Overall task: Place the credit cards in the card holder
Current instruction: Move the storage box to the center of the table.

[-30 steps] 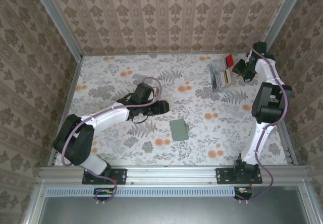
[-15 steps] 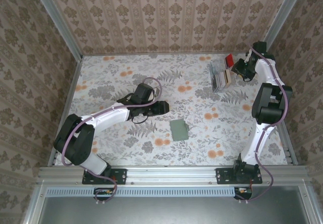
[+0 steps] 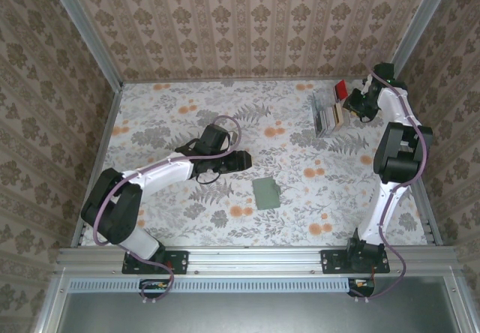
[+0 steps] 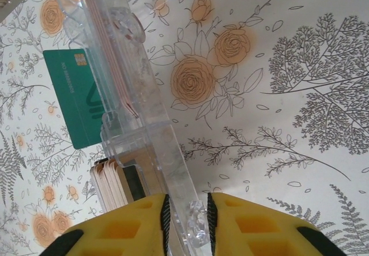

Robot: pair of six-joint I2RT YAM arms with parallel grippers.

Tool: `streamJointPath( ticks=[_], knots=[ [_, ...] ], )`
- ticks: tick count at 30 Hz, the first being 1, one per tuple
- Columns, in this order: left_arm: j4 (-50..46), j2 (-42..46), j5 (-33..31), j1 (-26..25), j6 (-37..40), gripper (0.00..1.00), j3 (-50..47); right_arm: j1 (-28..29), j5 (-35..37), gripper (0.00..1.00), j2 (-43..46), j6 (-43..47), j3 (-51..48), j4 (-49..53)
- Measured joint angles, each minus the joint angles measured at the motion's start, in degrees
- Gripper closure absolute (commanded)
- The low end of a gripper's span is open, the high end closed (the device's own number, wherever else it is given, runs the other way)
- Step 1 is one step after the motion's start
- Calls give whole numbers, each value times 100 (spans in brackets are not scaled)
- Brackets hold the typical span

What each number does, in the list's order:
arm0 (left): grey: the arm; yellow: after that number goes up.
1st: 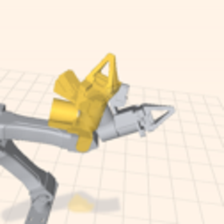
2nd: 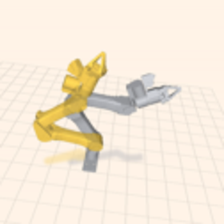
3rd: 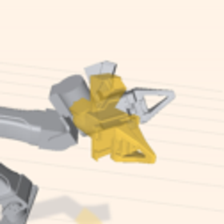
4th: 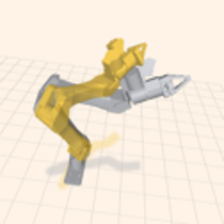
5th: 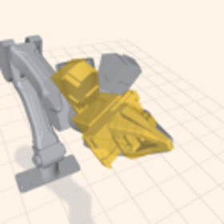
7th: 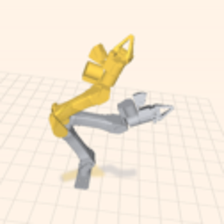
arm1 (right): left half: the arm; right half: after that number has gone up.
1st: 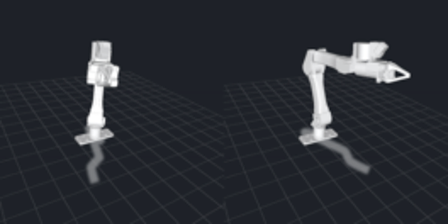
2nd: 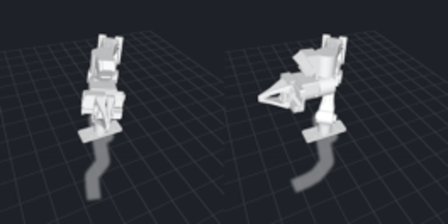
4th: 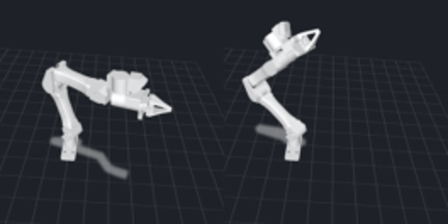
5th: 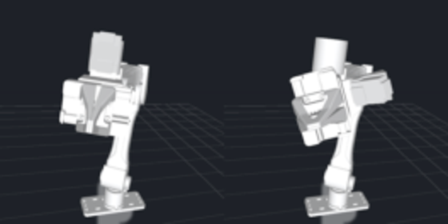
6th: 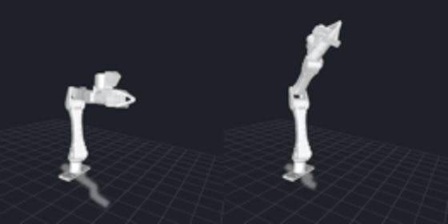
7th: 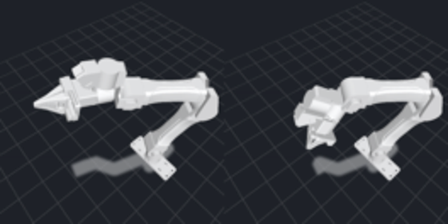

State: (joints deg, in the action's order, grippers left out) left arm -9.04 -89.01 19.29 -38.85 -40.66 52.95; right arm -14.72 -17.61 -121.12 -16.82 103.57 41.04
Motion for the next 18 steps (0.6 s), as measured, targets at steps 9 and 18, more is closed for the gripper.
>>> streamJointPath(
  ticks=[9,18],
  knots=[
    [0,-15,9,0,-2,39,0,109,236,77,-2,352,0,205],
    [0,-13,20,0,-2,39,0,166,382,84,0,629,-2,258]
  ],
)
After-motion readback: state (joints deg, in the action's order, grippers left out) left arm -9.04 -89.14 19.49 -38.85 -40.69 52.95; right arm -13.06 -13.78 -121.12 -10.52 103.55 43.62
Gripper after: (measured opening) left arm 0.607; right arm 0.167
